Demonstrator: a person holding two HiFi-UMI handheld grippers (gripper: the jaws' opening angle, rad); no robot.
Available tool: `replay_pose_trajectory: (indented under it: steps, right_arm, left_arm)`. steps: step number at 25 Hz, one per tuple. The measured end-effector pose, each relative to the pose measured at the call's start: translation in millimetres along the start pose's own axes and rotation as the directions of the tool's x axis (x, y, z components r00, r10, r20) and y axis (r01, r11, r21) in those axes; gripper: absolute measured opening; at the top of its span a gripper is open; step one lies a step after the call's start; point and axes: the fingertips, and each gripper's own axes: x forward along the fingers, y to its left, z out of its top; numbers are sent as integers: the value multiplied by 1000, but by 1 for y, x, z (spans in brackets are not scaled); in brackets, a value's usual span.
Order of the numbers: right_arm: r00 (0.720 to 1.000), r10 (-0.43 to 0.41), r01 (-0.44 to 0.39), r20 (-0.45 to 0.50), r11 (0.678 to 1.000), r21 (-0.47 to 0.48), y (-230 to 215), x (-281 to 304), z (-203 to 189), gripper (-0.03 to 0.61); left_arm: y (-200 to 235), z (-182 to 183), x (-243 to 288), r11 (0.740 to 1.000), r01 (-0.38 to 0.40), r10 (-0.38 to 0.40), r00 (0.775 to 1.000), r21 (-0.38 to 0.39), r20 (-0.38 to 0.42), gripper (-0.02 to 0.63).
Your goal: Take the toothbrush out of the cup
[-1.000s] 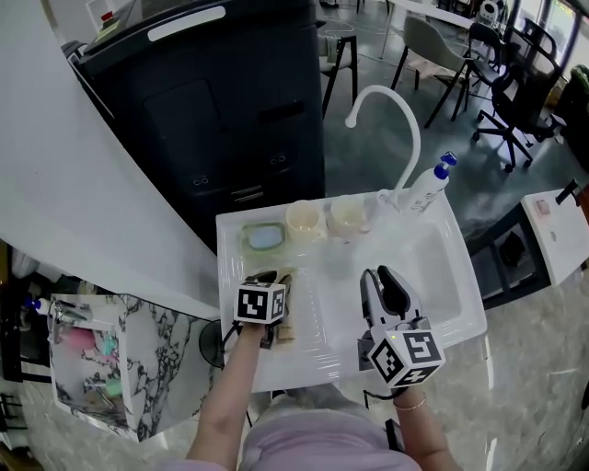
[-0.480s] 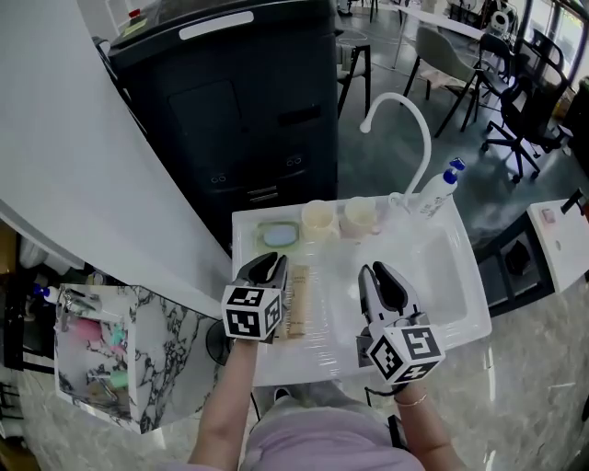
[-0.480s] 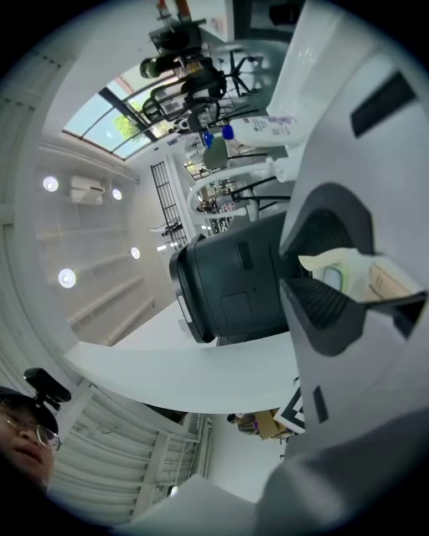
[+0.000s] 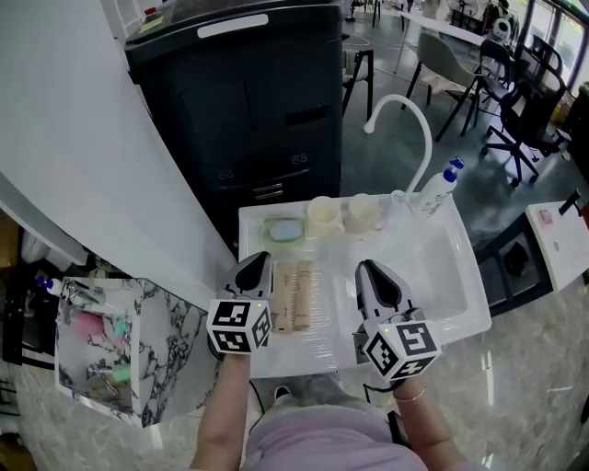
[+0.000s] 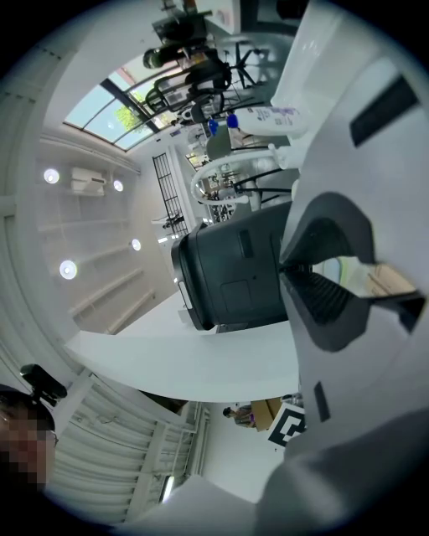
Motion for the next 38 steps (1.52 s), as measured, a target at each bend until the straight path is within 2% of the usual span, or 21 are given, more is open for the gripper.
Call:
replay_pose_trajectory:
  steps: [3,16,29,38]
  right_arm:
    - [1000,8,-8,-2,1000,-13,7,-2,0,5]
    - [998,64,-64,3,998,-26,39,-11,-3,3]
    - [999,47,-48,-24,997,-62,45,-13,-8,3]
    - [998,58,-59,-37,997,-39,39,-9,-13,3]
  left_arm:
    - [3,3,-13,1000,-9,9,1000,-11,25,2]
    - [13,14,-54,1000,-25,24,995,1,92,2]
    - [20,11,-64,1000,-17,18,995,-8,97,2]
    - [18,9,-56,1000,-19,18,997,2,78,2]
